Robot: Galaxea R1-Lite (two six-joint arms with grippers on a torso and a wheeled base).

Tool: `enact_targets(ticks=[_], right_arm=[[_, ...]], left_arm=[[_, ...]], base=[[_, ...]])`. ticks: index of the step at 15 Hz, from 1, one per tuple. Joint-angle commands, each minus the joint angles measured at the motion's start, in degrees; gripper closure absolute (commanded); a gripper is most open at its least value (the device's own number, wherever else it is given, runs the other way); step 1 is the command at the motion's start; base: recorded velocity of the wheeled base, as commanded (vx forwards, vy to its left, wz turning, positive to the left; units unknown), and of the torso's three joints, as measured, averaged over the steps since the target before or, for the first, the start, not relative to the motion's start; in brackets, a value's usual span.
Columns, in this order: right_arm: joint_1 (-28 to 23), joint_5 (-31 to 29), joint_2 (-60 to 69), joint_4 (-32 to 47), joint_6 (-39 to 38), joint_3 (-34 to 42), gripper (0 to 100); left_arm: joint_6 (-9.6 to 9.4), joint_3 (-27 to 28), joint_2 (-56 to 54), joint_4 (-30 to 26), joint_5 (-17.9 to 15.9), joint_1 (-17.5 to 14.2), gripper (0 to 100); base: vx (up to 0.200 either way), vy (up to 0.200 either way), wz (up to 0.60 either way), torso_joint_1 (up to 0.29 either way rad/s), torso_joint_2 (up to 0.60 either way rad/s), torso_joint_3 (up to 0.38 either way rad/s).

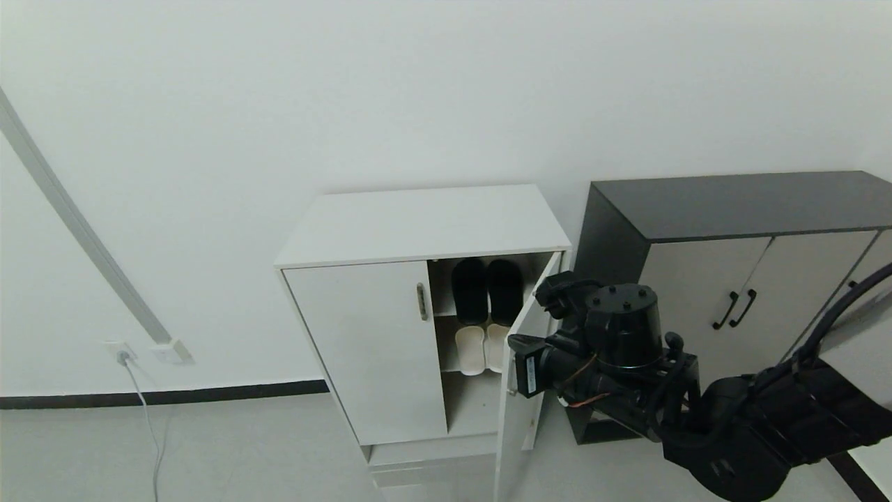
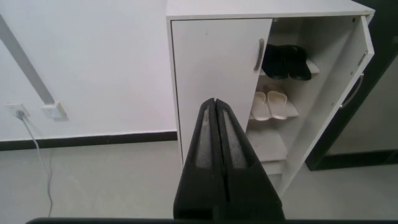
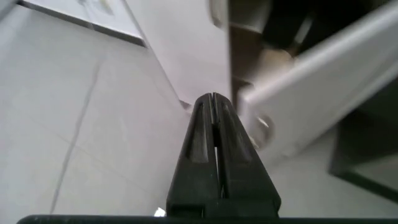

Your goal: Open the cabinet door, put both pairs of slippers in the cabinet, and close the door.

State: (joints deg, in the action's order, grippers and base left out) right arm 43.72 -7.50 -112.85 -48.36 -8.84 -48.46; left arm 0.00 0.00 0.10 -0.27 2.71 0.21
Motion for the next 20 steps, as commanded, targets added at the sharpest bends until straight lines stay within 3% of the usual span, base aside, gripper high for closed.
enact_targets(ticks=[1, 4, 10, 20], right_arm=[[-1.5, -0.1, 2.2, 0.5, 2.0, 2.0, 100], [-4.0, 0.0, 3.2, 0.7, 5.2, 4.2, 100], [-5.3, 1.1, 0.6, 3.4, 7.1, 7.1, 100], [-5.2, 1.2, -11.3, -2.6, 6.5, 0.6, 100]], left_arm=[[0.00, 0.0, 0.0, 0.0, 0.0, 0.0, 100], [-0.18, 0.0, 0.0, 0.0, -0.2, 0.0, 100], [-0.09, 0.1, 0.0, -0.1, -0.2, 0.0, 100], [0.18, 0.0, 0.0, 0.0, -0.2, 0.0, 100]], base=[[0.000, 0.000, 0.00, 0.000, 0.00, 0.000], [0.000, 0.000, 0.00, 0.000, 0.00, 0.000], [0.200, 0.000, 0.00, 0.002, 0.00, 0.006], [0.000, 0.000, 0.00, 0.000, 0.00, 0.000]])
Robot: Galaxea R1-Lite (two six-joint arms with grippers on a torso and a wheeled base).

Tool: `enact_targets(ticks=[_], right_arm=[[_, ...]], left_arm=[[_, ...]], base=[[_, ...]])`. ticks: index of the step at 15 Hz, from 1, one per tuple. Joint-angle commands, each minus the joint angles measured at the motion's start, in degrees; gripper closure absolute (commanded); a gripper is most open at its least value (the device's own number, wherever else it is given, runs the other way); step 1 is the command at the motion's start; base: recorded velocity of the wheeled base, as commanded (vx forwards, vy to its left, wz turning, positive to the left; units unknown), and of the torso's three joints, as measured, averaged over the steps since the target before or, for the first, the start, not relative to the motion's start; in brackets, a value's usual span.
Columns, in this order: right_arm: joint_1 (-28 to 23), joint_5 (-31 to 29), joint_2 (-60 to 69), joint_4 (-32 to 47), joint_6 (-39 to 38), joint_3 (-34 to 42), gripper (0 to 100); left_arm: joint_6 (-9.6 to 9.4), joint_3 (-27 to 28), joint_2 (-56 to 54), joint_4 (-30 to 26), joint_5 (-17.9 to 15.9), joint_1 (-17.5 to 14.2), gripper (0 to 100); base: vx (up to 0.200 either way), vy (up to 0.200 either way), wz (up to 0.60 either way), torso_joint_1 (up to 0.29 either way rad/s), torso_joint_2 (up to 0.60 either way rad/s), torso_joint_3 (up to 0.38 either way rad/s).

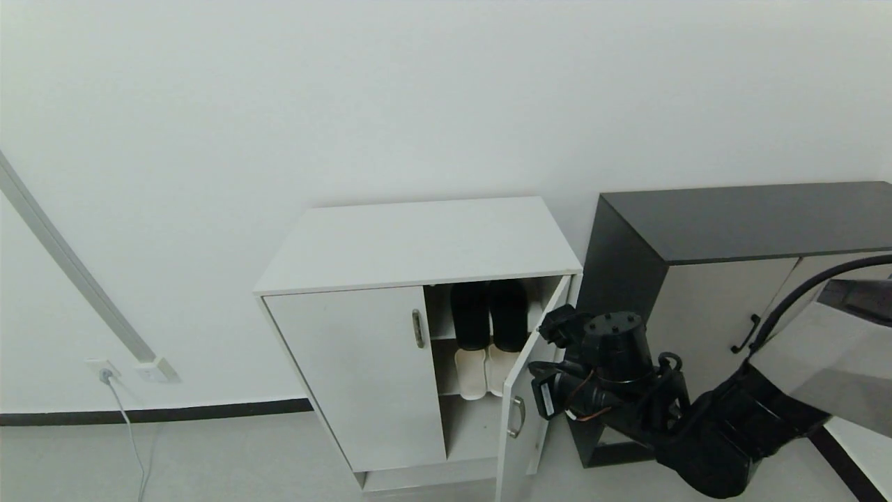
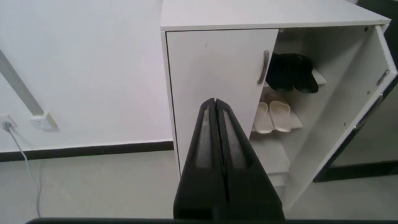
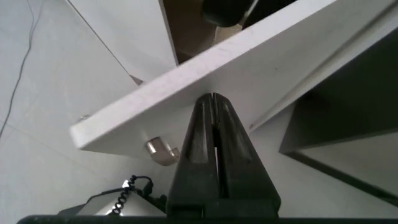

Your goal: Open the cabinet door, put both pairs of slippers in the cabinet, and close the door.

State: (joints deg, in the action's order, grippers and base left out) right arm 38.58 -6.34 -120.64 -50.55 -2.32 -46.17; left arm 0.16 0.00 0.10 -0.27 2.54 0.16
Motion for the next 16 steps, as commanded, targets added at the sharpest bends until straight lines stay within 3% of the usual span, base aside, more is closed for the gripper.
enact_targets(ticks=[1, 11, 16], right_arm=[[-0.2, 0.0, -4.9, -0.5, -0.4, -3.2, 100], [-2.9, -0.3, -16.8, -0.7, -4.0, -20.5, 100], [-4.3, -0.3, -19.4, -1.2, -5.2, -24.8, 100]], left_arm=[[0.11, 0.0, 0.0, 0.0, 0.1, 0.0, 100], [0.11, 0.0, 0.0, 0.0, 0.1, 0.0, 100], [0.11, 0.0, 0.0, 0.0, 0.0, 0.0, 100]], base=[[0.000, 0.000, 0.00, 0.000, 0.00, 0.000], [0.000, 0.000, 0.00, 0.000, 0.00, 0.000], [0.000, 0.000, 0.00, 0.000, 0.00, 0.000]])
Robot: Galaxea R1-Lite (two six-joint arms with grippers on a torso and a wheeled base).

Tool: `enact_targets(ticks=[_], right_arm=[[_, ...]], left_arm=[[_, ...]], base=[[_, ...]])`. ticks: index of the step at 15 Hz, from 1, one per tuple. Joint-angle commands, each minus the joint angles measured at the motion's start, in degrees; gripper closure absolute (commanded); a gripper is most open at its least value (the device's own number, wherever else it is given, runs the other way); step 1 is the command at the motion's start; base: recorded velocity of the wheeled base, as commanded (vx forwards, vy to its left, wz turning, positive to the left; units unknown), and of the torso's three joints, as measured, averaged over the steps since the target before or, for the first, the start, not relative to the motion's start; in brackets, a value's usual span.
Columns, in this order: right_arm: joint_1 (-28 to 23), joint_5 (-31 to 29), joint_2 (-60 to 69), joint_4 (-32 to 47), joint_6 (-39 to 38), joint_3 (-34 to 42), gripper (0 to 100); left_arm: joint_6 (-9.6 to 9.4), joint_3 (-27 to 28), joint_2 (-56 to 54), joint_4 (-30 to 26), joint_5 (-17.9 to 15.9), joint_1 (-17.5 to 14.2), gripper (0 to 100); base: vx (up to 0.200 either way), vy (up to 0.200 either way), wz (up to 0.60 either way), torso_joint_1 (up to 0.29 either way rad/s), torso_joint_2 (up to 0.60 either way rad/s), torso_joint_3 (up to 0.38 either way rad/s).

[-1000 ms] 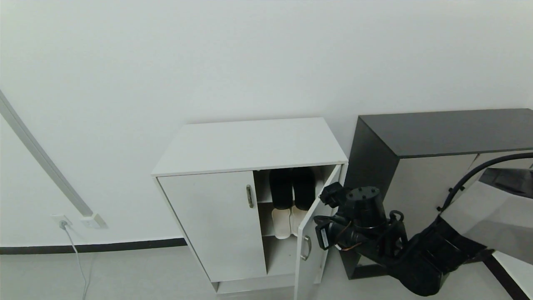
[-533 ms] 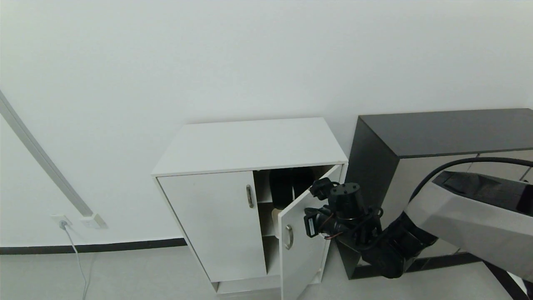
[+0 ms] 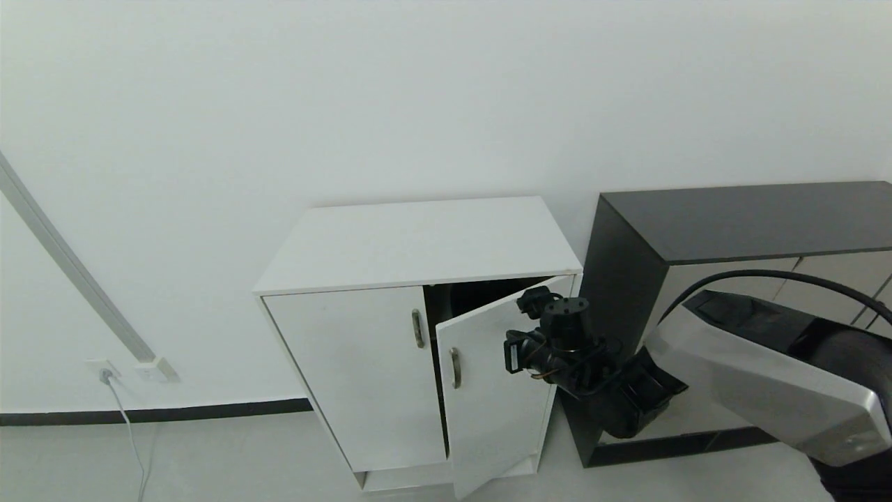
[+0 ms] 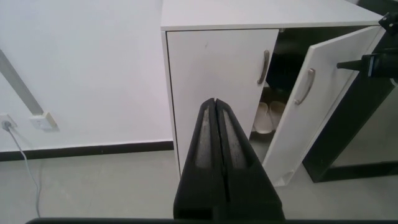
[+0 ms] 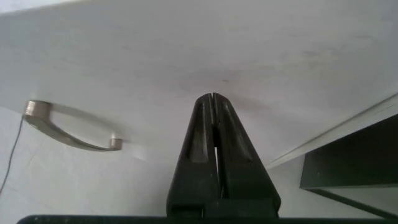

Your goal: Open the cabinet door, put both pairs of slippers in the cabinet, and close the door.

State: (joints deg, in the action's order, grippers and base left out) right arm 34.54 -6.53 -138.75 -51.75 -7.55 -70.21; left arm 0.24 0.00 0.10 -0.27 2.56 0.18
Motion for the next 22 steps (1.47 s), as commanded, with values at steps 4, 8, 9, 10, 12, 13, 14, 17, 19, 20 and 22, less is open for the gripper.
enact_targets(ticks=[4, 8, 9, 10, 12, 13, 14, 17, 19, 20, 22], right_arm=[[-1.0, -0.1, -3.3, -1.0, 0.0, -4.2, 100], [-1.4, -0.1, -4.9, -0.8, 0.1, -7.7, 100], [-1.5, -0.1, -5.2, -0.8, 0.1, -8.4, 100], [-1.5, -0.1, -5.4, -0.7, 0.1, -8.8, 100], [-1.8, -0.1, -5.6, -0.4, 0.2, -10.0, 100], [-1.9, -0.1, -5.6, -0.3, 0.3, -10.4, 100], [-2.1, -0.1, -5.7, -0.3, 0.3, -10.9, 100], [-2.4, -0.1, -5.9, 0.4, 0.4, -11.8, 100], [-2.6, -0.1, -6.0, 1.1, 0.4, -12.9, 100], [-2.7, -0.1, -6.0, 1.8, 0.5, -13.5, 100], [-2.7, -0.1, -6.0, 2.4, 0.4, -14.4, 100]], left_arm=[[-0.16, 0.0, 0.0, 0.0, 0.0, 0.0, 100], [-0.24, 0.0, 0.0, 0.0, 0.0, 0.0, 100], [-0.24, 0.0, 0.0, 0.0, 0.0, 0.0, 100], [-0.24, 0.0, 0.0, 0.0, 0.0, 0.0, 100], [-0.24, 0.0, 0.0, 0.0, 0.0, 0.0, 100], [-0.24, 0.0, 0.0, 0.0, 0.0, 0.0, 100], [-0.24, 0.0, 0.0, 0.0, 0.0, 0.0, 100], [-0.24, 0.0, 0.0, 0.0, 0.0, 0.0, 100], [-0.24, 0.0, 0.0, 0.0, 0.0, 0.0, 100], [-0.24, 0.0, 0.0, 0.0, 0.0, 0.0, 100], [-0.24, 0.0, 0.0, 0.0, 0.0, 0.0, 100]], base=[[0.000, 0.000, 0.00, 0.000, 0.00, 0.000], [0.000, 0.000, 0.00, 0.000, 0.00, 0.000], [0.000, 0.000, 0.00, 0.000, 0.00, 0.000], [0.000, 0.000, 0.00, 0.000, 0.00, 0.000], [0.000, 0.000, 0.00, 0.000, 0.00, 0.000], [0.000, 0.000, 0.00, 0.000, 0.00, 0.000], [0.000, 0.000, 0.00, 0.000, 0.00, 0.000], [0.000, 0.000, 0.00, 0.000, 0.00, 0.000], [0.000, 0.000, 0.00, 0.000, 0.00, 0.000], [0.000, 0.000, 0.00, 0.000, 0.00, 0.000], [0.000, 0.000, 0.00, 0.000, 0.00, 0.000]])
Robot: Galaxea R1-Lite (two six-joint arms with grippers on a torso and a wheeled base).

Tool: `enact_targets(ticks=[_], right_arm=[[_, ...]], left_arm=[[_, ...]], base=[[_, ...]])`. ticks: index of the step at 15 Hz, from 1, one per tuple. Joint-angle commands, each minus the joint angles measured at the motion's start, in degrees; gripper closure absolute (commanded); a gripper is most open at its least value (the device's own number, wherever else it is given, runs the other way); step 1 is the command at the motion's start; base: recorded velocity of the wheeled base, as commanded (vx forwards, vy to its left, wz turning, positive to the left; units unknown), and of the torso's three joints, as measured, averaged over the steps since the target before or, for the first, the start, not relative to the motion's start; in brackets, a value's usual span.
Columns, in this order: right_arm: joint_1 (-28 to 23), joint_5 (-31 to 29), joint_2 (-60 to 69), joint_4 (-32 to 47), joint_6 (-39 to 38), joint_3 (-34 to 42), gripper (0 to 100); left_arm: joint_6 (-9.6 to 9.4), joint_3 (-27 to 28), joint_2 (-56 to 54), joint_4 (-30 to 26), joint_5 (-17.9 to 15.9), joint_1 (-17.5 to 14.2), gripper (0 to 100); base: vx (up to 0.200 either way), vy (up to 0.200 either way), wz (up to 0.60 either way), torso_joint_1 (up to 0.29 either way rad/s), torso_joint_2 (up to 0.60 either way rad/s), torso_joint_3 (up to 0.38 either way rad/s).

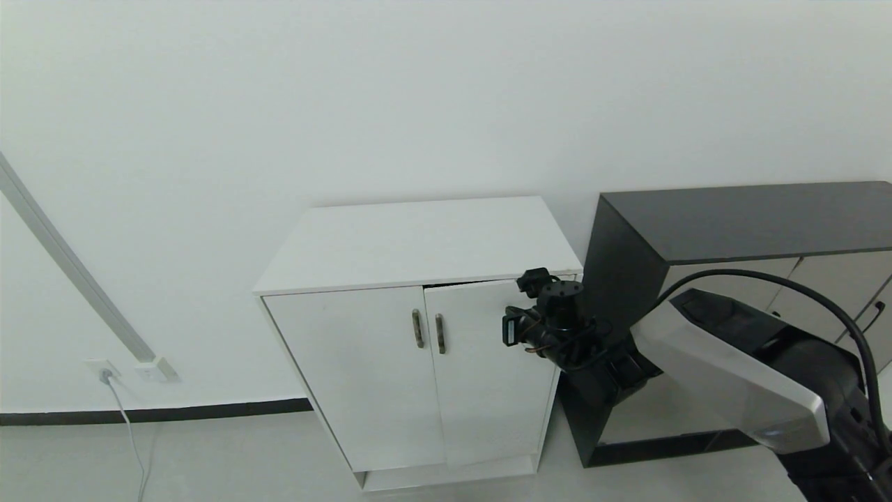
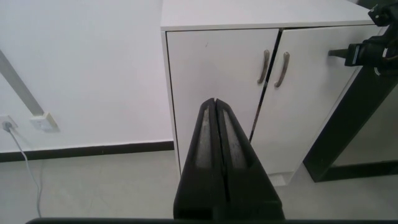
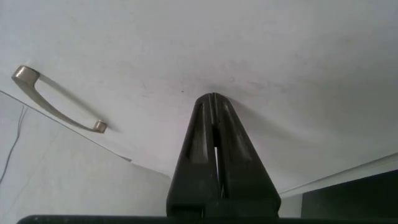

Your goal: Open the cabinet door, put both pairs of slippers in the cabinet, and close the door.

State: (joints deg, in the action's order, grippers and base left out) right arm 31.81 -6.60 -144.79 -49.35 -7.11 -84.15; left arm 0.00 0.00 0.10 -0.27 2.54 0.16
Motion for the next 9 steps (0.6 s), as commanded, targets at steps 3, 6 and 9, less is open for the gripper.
enact_targets(ticks=[3, 6, 9], right_arm=[[-0.2, 0.0, -0.3, 0.0, 0.1, -0.8, 100], [-0.3, 0.0, -0.3, 0.0, 0.1, -0.8, 100], [-0.3, 0.0, -0.4, 0.1, 0.1, -0.8, 100]], left_arm=[[0.00, 0.0, 0.0, 0.0, 0.0, 0.0, 100], [0.00, 0.0, 0.0, 0.0, 0.0, 0.0, 100], [0.09, 0.0, 0.0, 0.0, 0.0, 0.0, 100]], base=[[0.000, 0.000, 0.00, 0.000, 0.00, 0.000], [0.000, 0.000, 0.00, 0.000, 0.00, 0.000], [0.000, 0.000, 0.00, 0.000, 0.00, 0.000]])
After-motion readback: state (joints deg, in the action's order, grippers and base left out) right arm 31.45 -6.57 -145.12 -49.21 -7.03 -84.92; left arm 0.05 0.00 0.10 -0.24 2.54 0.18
